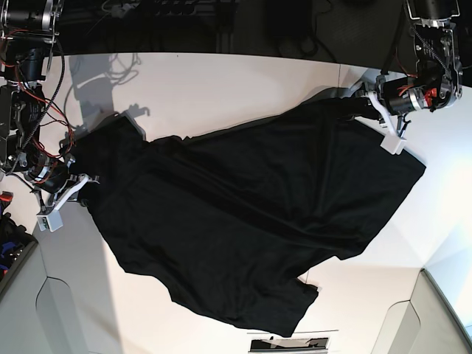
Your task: Layout the t-shirt on the table in an organized manner, then fold the t-shirt properly
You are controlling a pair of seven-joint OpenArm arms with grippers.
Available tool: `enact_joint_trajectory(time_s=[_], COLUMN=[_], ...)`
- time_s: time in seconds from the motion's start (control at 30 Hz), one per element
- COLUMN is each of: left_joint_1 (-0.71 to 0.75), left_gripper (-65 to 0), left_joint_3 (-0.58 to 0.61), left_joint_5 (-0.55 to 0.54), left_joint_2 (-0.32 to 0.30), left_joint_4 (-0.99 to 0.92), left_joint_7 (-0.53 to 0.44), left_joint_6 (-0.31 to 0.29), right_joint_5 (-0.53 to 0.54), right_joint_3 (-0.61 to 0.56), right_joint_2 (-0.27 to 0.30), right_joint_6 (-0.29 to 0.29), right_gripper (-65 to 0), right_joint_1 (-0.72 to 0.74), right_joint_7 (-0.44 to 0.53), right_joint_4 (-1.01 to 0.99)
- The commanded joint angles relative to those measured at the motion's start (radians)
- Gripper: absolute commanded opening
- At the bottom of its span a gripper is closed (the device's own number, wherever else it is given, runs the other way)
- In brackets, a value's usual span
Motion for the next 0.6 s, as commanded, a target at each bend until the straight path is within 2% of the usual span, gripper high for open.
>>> enact_joint_trajectory(time_s=[0.0,0.23,0.33,0.47,0.57], left_joint_1=[-0.024,-0.123,-0.14,-0.138,-0.139], left_gripper=[-65.0,-65.0,-65.0,-65.0,-57.8], left_joint_3=[-0.005,-0.005,-0.005,-0.005,-0.005], left_joint_5=[-0.038,-0.053,-0.049,-0.041,-0.042], left_joint_2=[-0.016,-0.047,-0.074,-0.13,-0.172], left_joint_4=[0.03,0.044,0.044,0.044,0.044], left_joint_7=[0.001,0.019,0.027,0.026,0.026], left_joint_6=[-0.002,-0.002,-0.002,-0.002,-0.002], right_joint_5=[0.033,0.09,0.124,0.143,0.139], right_joint_3=[0.006,0.006,0.004,-0.034,-0.108], right_joint_2=[0.016,0.016,0.01,-0.034,-0.084], right_joint_6=[0.011,0.011,0.039,0.045,0.045], right_gripper=[-65.0,-65.0,-65.0,-65.0,-65.0], right_joint_1=[0.027,0.019,-0.01,-0.099,-0.193], right_joint_7=[0.007,-0.079,-0.082,-0.089,-0.09], right_joint_4=[0.032,0.214,0.277,0.372,0.453])
